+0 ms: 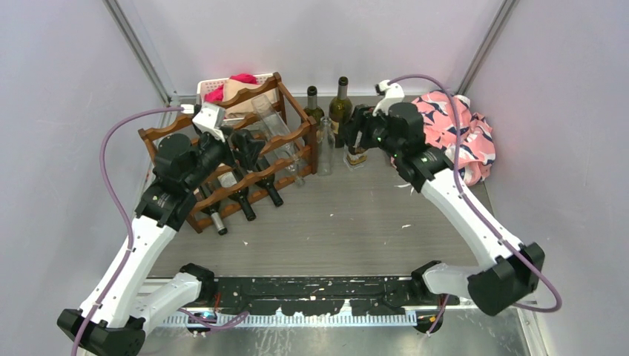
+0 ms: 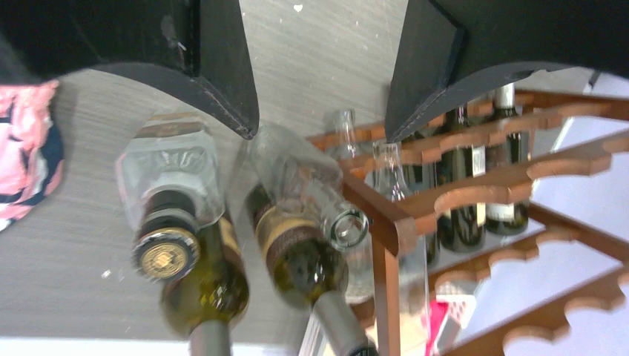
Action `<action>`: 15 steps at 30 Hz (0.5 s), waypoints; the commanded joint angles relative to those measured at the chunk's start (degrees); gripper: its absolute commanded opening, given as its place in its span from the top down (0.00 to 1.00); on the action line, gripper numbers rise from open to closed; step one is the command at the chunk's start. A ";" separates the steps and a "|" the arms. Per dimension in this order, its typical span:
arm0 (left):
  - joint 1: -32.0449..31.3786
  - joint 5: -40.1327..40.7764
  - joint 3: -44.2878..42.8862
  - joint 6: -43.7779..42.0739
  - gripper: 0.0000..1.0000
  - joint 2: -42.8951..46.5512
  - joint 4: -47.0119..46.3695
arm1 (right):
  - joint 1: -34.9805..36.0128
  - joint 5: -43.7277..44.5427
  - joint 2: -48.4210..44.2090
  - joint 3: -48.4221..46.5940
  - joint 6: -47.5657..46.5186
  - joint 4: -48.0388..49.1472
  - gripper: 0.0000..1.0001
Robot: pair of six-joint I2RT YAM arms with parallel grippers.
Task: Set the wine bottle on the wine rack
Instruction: Pick up the wine bottle from the center of the board.
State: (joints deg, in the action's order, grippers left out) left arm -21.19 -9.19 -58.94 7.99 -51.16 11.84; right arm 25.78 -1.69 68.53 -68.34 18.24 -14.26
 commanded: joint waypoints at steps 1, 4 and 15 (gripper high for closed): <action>0.45 -0.14 0.20 -2.37 0.00 0.91 -4.60 | -0.03 -7.21 3.46 -4.21 -1.53 -2.08 0.33; 0.45 -0.01 0.77 -2.71 0.00 0.98 -5.11 | 0.06 -7.50 6.07 -7.48 -3.45 -3.82 0.36; 0.45 -0.54 1.29 -3.40 0.00 1.15 -5.66 | 2.08 -5.09 13.95 -13.20 -6.78 -5.48 0.37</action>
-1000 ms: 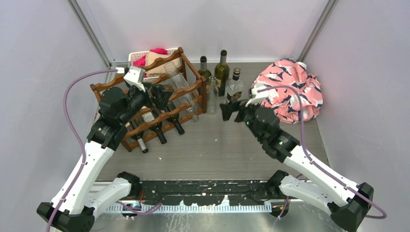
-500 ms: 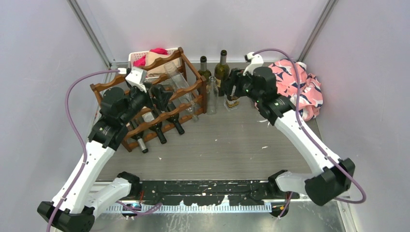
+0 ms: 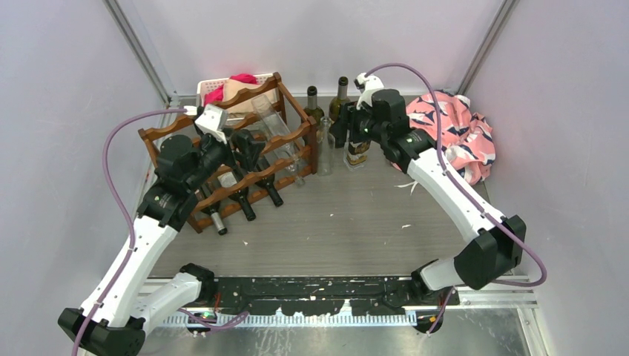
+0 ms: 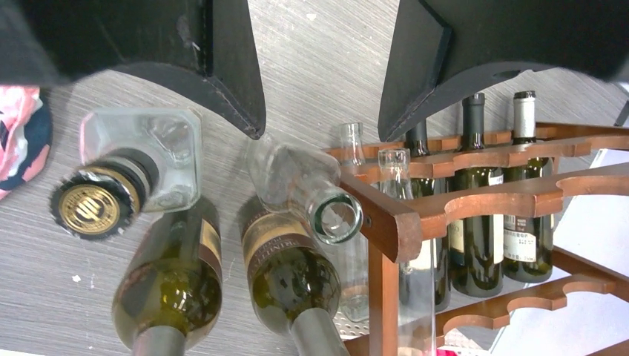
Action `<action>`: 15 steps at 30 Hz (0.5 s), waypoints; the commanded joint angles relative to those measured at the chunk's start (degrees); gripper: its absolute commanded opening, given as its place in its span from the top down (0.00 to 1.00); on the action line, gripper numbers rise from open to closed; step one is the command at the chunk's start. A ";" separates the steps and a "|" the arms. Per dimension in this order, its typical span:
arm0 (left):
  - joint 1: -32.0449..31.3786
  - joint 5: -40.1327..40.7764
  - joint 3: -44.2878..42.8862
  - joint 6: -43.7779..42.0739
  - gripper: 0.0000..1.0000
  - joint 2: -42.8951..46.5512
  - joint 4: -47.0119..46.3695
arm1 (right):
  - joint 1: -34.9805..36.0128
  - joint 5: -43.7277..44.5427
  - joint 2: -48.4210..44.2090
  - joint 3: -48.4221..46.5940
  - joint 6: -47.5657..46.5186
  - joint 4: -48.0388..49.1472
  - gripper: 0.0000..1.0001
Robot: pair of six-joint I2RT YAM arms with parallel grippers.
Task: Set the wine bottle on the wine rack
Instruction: Pick up the wine bottle from the center of the board.
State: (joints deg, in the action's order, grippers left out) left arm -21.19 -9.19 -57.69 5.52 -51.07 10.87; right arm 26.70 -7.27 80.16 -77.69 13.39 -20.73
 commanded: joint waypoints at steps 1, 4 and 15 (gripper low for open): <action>0.45 -0.56 0.12 -0.88 0.00 1.06 -4.72 | 1.45 0.53 3.15 -4.66 -2.10 0.66 0.37; 0.45 -0.53 0.17 -1.04 0.00 1.05 -4.76 | 2.31 0.92 5.92 -7.20 -2.78 -0.30 0.36; 0.45 -0.46 0.22 -1.38 0.00 1.18 -4.81 | 3.21 5.40 12.69 -14.22 -5.05 -3.53 0.34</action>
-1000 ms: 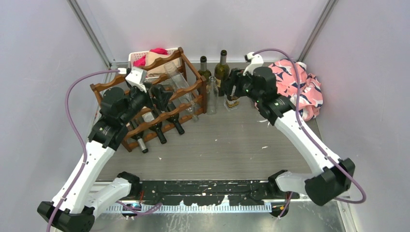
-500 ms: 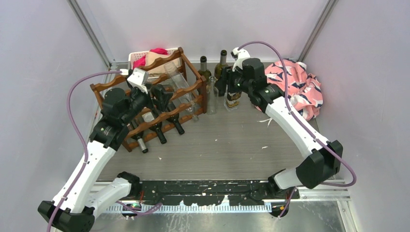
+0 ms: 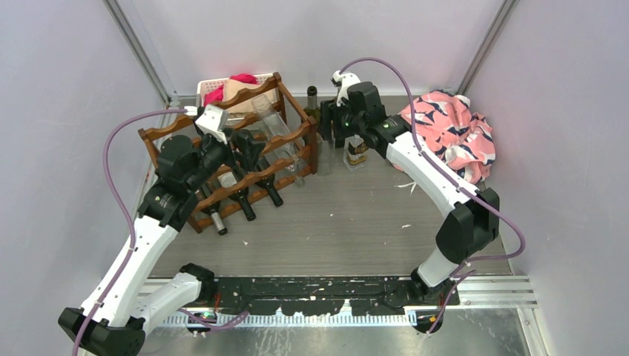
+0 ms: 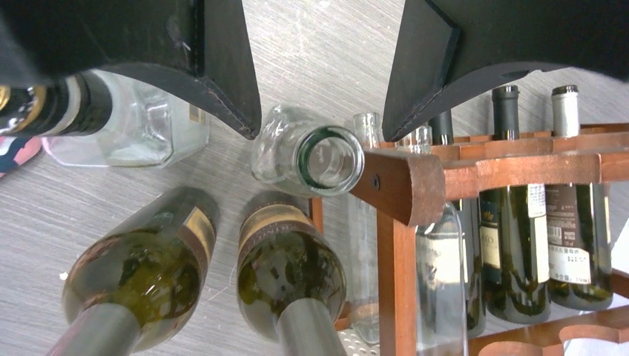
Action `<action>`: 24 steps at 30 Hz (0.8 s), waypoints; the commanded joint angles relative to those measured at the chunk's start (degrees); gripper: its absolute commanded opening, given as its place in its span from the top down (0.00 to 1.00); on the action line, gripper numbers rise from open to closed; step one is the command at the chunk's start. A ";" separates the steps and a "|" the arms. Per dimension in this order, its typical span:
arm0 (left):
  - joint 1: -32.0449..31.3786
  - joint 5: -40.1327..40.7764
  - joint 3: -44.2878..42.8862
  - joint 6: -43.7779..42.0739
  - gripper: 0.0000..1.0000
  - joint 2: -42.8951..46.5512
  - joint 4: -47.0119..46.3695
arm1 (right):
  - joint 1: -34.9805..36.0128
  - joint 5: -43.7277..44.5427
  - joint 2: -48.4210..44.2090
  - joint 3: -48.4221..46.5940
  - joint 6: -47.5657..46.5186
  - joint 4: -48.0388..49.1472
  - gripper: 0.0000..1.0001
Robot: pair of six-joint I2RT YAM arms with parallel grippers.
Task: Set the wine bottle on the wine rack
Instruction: Pick up the wine bottle from the center of the board.
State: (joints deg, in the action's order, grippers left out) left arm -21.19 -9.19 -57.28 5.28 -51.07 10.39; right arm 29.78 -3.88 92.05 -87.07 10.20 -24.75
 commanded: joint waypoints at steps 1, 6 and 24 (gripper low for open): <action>0.45 -0.32 -0.20 -1.27 0.00 1.23 -4.26 | 0.18 2.22 1.49 -5.44 -2.01 0.28 0.34; 0.45 -0.23 -0.14 -1.41 0.00 1.24 -4.24 | 0.42 3.16 4.69 -7.72 -2.66 -0.30 0.34; 0.45 -1.63 -0.20 -1.06 0.00 0.81 -4.46 | 1.88 6.82 2.66 -7.09 -4.85 -1.54 0.92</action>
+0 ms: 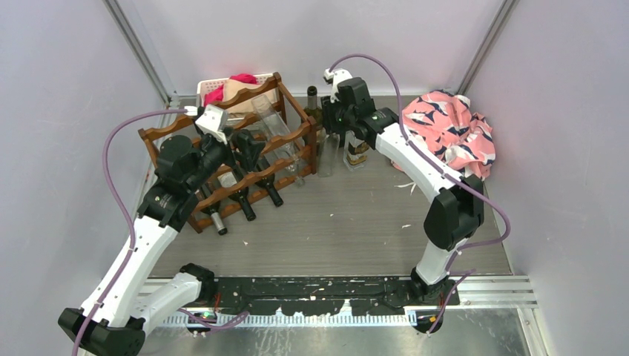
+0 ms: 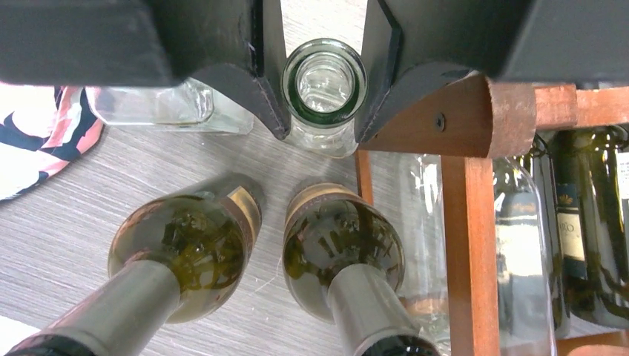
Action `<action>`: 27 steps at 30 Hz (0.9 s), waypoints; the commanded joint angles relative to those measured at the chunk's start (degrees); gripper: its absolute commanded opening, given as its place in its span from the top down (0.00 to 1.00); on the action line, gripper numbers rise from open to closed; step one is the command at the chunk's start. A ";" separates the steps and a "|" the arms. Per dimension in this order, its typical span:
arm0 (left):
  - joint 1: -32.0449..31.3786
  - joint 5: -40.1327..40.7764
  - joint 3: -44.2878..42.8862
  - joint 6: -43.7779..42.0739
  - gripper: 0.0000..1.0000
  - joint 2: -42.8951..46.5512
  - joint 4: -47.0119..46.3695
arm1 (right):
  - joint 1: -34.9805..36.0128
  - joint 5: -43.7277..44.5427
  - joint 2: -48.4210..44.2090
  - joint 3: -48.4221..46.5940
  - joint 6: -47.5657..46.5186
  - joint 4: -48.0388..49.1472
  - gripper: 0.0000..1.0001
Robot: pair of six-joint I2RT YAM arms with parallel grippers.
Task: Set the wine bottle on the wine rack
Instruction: Pick up the wine bottle from the center of the board.
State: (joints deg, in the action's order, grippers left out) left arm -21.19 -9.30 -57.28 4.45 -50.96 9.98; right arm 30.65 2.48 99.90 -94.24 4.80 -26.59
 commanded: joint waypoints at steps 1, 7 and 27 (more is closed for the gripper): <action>0.45 -1.94 -0.27 -0.23 0.00 0.69 -4.06 | 1.13 0.58 -6.39 0.77 0.55 0.04 0.95; 0.45 -8.53 -0.18 -0.04 0.00 0.89 -5.32 | 2.04 -1.67 -16.46 7.32 3.59 -1.59 0.99; -31.15 -5.31 2.29 8.69 0.06 3.82 4.61 | -3.68 -23.45 -49.28 35.31 17.61 -2.68 0.99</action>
State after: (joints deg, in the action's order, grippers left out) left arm -43.79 -23.20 -57.12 14.22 -47.16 13.89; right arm 30.04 -13.96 53.04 -59.81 18.50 -33.80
